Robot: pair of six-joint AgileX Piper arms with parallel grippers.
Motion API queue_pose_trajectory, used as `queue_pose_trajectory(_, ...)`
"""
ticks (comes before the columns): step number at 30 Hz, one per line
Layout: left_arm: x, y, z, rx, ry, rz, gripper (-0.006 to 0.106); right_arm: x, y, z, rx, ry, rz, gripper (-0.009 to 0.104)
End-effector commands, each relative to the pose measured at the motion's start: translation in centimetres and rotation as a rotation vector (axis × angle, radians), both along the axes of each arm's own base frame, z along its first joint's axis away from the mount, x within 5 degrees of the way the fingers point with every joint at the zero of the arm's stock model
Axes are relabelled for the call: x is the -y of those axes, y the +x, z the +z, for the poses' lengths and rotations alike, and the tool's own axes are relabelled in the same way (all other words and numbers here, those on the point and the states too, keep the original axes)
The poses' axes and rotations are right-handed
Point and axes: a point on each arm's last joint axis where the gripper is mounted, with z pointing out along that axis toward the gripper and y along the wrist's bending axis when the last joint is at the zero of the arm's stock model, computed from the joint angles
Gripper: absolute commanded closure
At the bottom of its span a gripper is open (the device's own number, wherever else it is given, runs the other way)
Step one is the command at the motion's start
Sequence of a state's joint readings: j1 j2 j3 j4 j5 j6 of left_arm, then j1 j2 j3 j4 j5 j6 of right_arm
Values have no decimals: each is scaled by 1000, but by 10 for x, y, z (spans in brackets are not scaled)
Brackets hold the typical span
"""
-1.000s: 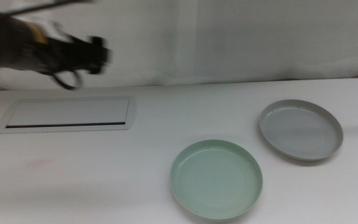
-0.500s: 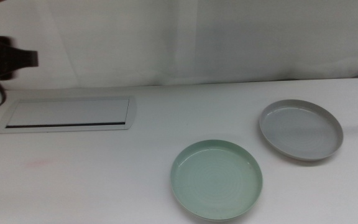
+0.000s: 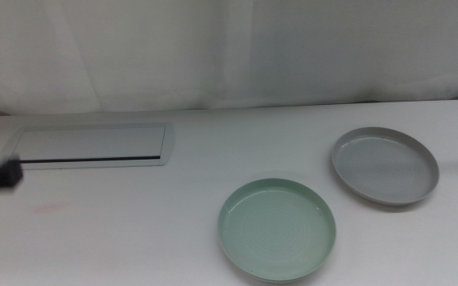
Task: Stack the three bowls on top of each other.
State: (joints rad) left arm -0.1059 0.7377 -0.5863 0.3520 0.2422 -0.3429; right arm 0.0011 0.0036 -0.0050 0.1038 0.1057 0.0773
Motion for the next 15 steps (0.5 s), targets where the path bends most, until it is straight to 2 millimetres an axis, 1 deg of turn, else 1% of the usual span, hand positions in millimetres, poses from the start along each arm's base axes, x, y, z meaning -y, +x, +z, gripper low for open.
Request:
queue_pose_trajectory(1, 1, -19, -12, 80, -13, -33, 102, 0, -1, -11, 6, -10, 0, -8)
queue_pose_trajectory(4, 0, -36, -33, 83, -17, -36, 102, 0, -1, -11, 6, -10, 0, -8)
queue_pose_trajectory(7, -1, -47, -51, 85, -30, -38, 102, 0, -1, -11, 6, -10, 0, -8)
queue_pose_trajectory(11, 3, -51, -76, 119, -44, -86, 102, 0, -1, -11, 6, -10, 0, -8)
queue_pose_trajectory(15, 8, -55, -97, 164, -60, -141, 102, 0, -1, -10, 17, -10, -1, -8)
